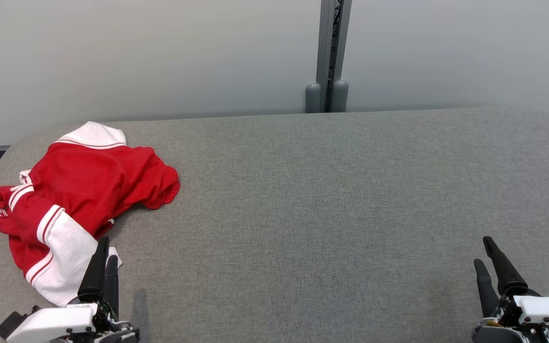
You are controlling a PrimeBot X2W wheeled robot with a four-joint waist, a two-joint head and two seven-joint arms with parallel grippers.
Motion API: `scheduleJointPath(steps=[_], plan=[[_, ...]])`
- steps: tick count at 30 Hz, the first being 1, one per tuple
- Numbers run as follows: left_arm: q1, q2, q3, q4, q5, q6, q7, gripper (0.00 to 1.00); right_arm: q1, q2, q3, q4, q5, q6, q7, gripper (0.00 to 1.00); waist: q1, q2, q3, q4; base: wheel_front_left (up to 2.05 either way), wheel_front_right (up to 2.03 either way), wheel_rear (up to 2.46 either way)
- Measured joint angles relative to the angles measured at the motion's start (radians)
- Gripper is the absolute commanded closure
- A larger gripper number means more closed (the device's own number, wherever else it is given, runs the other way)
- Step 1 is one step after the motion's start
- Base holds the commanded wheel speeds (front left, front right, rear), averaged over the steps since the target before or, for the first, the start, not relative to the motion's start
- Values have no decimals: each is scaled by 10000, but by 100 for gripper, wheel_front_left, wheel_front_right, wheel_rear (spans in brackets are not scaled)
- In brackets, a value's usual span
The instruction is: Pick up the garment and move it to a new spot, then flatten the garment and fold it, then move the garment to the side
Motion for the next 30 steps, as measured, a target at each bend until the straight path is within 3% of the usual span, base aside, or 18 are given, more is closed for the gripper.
scheduleJointPath(steps=[11, 30], plan=[[-7, 146, -445, -44, 589, 0, -546, 0, 6, -8, 355, -215, -738, 0, -533, 0, 0, 0, 13, -19, 0, 0, 0], [-34, 215, -623, -205, 4516, 69, -1325, 0, 12, -59, 842, -1035, -6130, 0, -1304, 0, 0, 0, 26, -16, 0, 0, 0]])
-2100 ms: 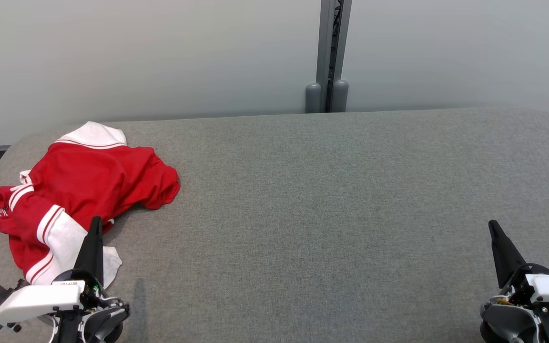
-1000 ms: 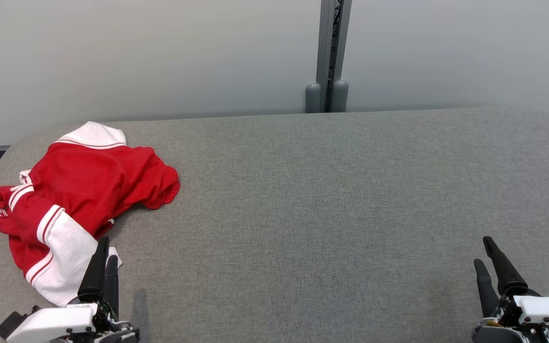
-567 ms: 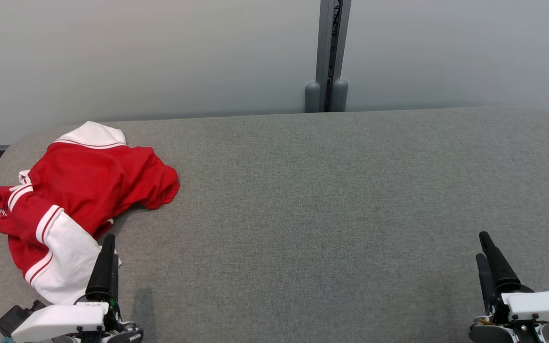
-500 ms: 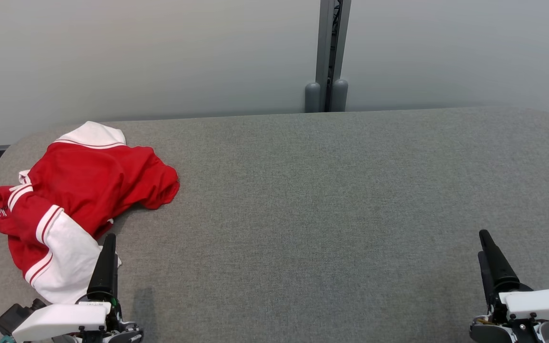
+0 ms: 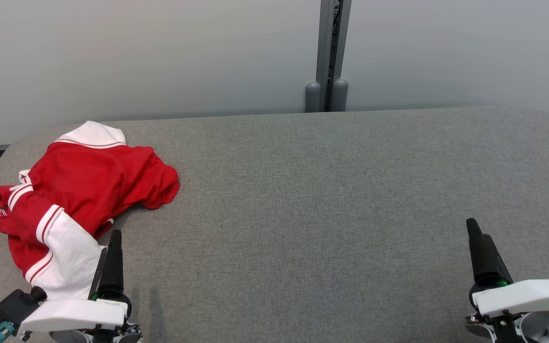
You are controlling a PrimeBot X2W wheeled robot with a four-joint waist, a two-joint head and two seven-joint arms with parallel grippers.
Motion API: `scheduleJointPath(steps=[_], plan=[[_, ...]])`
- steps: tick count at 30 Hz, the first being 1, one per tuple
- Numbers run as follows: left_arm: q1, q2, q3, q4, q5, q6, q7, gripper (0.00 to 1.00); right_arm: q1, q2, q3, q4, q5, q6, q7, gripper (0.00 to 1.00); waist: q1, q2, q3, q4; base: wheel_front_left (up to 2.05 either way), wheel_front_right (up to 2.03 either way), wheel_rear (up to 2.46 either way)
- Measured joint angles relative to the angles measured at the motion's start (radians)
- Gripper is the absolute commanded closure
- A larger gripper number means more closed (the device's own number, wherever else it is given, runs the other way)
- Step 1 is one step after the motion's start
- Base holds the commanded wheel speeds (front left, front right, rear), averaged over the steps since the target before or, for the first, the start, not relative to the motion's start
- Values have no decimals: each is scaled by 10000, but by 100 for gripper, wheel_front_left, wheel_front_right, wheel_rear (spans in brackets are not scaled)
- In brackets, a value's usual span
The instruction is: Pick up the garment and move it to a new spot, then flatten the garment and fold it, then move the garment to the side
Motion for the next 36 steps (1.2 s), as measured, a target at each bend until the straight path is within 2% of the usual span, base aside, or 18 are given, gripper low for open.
scheduleJointPath(steps=[17, 36], plan=[[1, 339, -481, -180, 3672, -2, -571, 0, 37, -138, 380, -226, -3219, 2, -589, 0, 0, 0, -49, -17, 0, 0, 0], [1, 744, -874, -2, 6195, -8, -1127, 0, 60, -196, 454, -84, -5683, 4, -1114, 0, 0, 0, -64, 75, 0, 0, 0]])
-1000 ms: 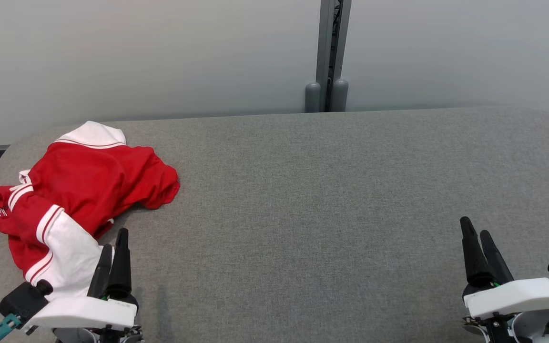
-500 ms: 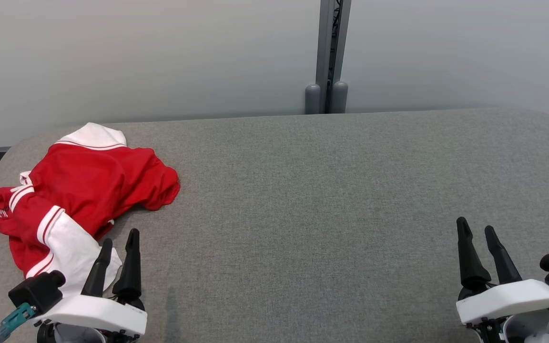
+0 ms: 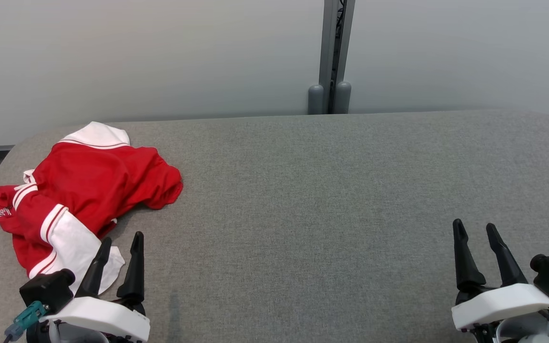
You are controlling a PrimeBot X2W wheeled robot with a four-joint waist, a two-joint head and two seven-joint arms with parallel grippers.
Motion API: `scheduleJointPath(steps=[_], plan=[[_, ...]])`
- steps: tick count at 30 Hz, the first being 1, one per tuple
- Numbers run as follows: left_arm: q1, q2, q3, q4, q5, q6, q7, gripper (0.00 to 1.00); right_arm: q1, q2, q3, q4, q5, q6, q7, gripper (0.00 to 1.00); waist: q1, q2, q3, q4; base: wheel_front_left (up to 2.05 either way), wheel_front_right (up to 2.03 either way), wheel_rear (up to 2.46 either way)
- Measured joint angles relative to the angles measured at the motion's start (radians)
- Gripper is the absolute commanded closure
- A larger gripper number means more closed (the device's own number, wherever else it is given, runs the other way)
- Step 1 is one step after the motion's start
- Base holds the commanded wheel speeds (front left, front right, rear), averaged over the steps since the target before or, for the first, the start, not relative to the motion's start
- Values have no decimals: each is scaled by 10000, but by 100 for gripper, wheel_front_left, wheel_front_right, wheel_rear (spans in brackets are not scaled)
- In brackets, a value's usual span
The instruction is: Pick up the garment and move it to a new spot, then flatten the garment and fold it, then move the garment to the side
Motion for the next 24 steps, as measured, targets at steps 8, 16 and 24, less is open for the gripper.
scheduleJointPath(steps=[8, 16, 24], plan=[[29, 92, -25, -46, 842, 44, -198, 0, 131, 0, 67, -25, -821, 2, -228, 0, 0, 0, -81, 15, 0, 0, 0], [128, 144, -75, 86, 1511, 40, -385, 0, 199, 6, 35, -46, -1534, 2, -418, 0, 0, 0, -105, -15, 0, 0, 0], [128, 159, 23, 314, 2104, 38, -562, 0, 248, 19, 6, -44, -2171, 2, -596, 0, 0, 0, -108, -67, 0, 0, 0]])
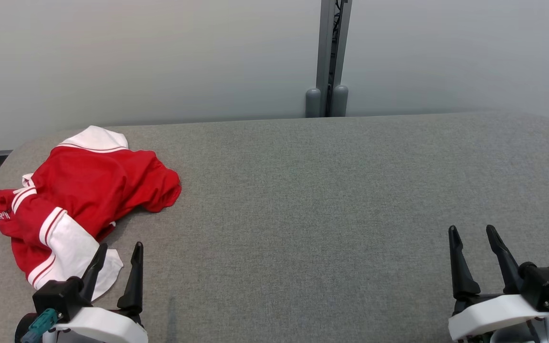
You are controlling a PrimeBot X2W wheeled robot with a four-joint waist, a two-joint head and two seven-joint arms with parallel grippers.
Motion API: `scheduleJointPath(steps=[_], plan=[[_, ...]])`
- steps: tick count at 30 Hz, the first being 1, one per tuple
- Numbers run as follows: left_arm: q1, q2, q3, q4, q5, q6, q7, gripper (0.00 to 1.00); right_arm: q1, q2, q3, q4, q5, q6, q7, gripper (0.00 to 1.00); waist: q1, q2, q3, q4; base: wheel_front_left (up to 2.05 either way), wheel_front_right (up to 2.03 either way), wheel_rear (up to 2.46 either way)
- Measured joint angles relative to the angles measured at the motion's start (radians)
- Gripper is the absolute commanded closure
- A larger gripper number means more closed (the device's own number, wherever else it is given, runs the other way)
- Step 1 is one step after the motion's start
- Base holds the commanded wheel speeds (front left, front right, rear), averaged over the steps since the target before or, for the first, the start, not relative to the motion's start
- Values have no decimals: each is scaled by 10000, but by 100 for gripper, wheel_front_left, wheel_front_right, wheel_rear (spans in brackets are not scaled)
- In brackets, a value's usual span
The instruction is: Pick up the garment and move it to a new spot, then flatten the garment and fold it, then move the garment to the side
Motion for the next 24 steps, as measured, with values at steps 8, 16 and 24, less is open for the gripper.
scheduleJointPath(steps=[8, 16, 24], plan=[[-1, -10, 138, 186, 594, -2, -171, 0, 12, 10, -2, -4, -506, 0, -178, 0, 0, 1, -35, -19, 0, 0, 0], [-1, -44, 205, 288, 1101, -31, -337, 0, 58, 19, -2, 10, -901, 2, -316, 0, -1, 0, -24, -9, 0, 0, 0], [-1, -42, 247, 293, 1672, -44, -483, 0, 107, 21, -33, 21, -1375, 2, -476, 0, -1, 0, -1, -23, 0, 0, 0]])
